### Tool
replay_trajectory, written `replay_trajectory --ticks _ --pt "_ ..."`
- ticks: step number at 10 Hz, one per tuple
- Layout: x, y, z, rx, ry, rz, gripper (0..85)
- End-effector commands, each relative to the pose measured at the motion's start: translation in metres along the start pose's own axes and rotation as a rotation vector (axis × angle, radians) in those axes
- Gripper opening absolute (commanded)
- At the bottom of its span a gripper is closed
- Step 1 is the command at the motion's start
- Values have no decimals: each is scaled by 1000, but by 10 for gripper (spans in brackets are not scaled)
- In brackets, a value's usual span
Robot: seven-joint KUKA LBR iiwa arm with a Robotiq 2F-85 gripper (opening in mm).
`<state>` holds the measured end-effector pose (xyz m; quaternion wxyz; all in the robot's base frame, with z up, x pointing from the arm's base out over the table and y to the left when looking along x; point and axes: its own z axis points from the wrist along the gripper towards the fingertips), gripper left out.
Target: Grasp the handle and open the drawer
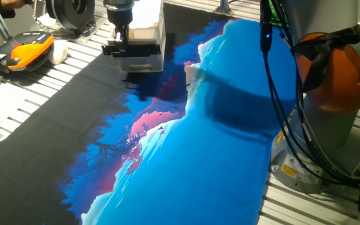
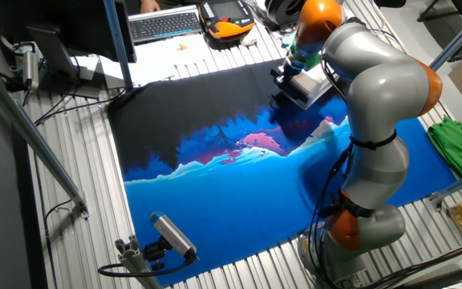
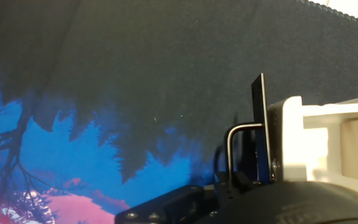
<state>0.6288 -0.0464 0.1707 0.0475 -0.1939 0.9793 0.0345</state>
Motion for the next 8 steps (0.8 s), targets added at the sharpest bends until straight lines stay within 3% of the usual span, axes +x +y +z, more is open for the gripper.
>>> replay_trajectory --ticks 1,4,8 --pt "0 3 2 0 -2 3 0" --pt "1 16 3 9 -3 16 0" --pt "0 20 -4 10 3 17 0"
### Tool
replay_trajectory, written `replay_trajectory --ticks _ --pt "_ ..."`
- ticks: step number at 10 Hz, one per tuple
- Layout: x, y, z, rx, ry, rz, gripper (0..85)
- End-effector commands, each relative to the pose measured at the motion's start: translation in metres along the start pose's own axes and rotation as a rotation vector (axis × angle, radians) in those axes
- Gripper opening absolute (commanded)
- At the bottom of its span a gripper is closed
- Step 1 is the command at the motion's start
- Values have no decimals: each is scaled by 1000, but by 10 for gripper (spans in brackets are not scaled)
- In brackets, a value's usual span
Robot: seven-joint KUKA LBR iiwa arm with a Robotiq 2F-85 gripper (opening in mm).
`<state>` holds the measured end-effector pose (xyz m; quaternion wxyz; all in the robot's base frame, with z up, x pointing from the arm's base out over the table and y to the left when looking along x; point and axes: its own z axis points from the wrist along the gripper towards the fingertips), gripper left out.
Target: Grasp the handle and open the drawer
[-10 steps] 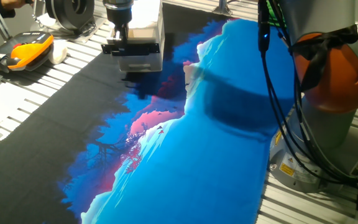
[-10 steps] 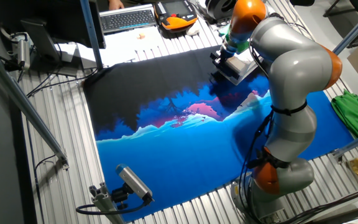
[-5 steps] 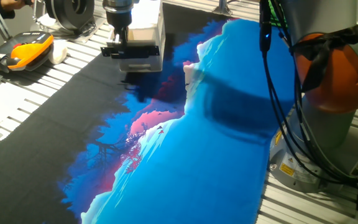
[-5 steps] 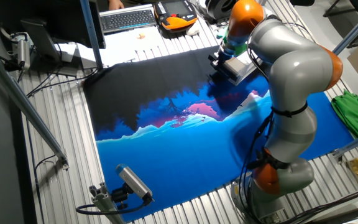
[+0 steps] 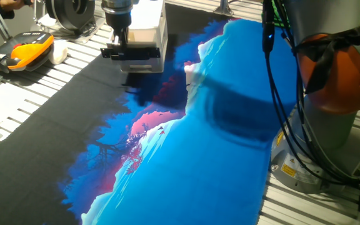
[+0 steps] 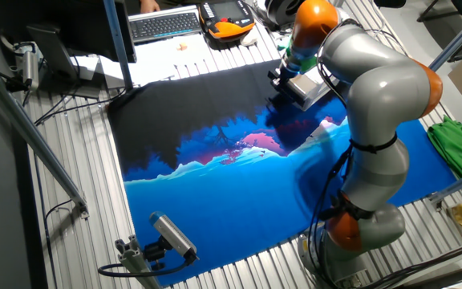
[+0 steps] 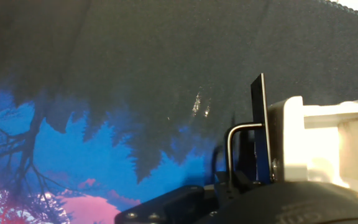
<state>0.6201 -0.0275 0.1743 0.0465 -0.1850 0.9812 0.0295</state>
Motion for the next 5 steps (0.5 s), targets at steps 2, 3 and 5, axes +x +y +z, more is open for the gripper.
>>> replay_trajectory --ticks 2,3,5 --pt "1 7 3 1 -3 6 0" --pt "1 12 5 1 -6 11 0" --pt "2 19 6 -1 -9 17 0"
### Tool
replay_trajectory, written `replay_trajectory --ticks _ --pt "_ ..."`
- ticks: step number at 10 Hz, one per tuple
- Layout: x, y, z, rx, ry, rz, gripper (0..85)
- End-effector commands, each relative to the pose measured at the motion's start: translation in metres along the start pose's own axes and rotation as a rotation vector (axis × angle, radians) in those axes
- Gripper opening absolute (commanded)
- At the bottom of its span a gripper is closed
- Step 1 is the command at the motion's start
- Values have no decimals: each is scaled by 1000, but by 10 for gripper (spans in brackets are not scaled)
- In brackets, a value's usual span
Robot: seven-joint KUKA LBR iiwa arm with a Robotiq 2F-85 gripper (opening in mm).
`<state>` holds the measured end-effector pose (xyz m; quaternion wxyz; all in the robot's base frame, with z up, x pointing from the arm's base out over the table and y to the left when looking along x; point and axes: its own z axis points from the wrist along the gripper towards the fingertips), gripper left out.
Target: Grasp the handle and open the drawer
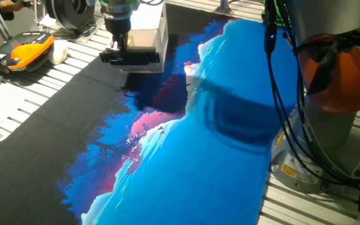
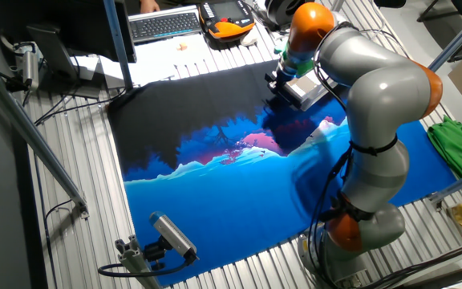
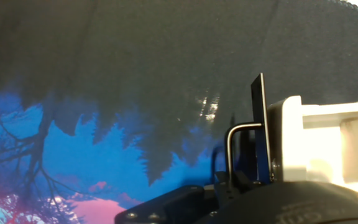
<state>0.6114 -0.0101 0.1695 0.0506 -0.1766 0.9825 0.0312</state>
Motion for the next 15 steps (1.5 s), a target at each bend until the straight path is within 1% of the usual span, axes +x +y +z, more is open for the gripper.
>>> replay_trajectory --ticks 1,4,7,11,15 --pt "0 3 1 0 0 3 0" --pt "2 16 4 0 -4 15 0" --pt "2 16 0 -6 -3 16 0" --pt "4 27 5 -3 -9 30 0" --pt "4 29 6 -40 -23 79 0"
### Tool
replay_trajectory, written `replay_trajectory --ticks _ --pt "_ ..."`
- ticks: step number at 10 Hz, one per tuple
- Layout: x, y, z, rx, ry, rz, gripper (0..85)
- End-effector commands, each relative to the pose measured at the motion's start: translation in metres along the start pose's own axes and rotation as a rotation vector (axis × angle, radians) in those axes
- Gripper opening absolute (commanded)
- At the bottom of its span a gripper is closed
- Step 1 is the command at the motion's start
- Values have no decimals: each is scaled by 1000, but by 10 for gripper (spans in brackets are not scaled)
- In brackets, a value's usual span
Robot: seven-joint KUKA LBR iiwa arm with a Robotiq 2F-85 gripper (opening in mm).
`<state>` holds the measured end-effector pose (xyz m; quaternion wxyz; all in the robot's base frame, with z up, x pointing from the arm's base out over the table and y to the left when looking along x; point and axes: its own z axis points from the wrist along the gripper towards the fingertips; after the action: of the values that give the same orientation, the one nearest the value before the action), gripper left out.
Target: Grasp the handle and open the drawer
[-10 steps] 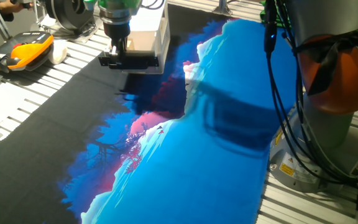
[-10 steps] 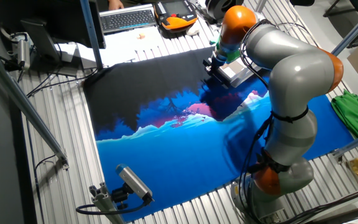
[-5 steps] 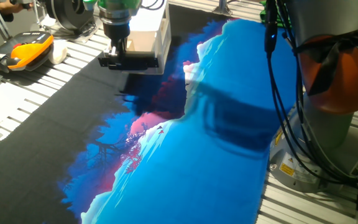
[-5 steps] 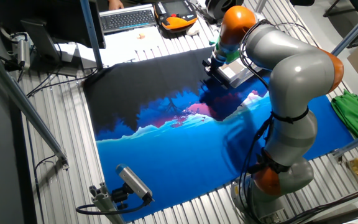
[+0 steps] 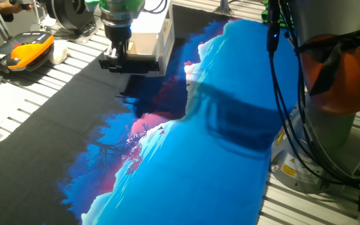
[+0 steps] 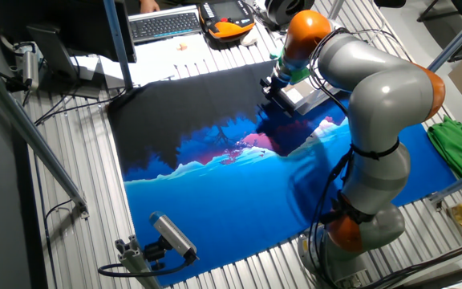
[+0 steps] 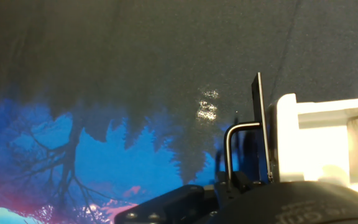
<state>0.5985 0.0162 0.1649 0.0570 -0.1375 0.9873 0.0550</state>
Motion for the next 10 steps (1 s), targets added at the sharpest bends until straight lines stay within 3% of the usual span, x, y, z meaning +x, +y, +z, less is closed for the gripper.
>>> replay_trajectory --ticks 1,4,7,10 --pt "0 0 -1 -2 1 3 0" --pt "-3 1 -3 8 9 12 0" --pt "-7 5 -8 66 39 -16 0" --pt "-10 8 -11 78 51 -19 0"
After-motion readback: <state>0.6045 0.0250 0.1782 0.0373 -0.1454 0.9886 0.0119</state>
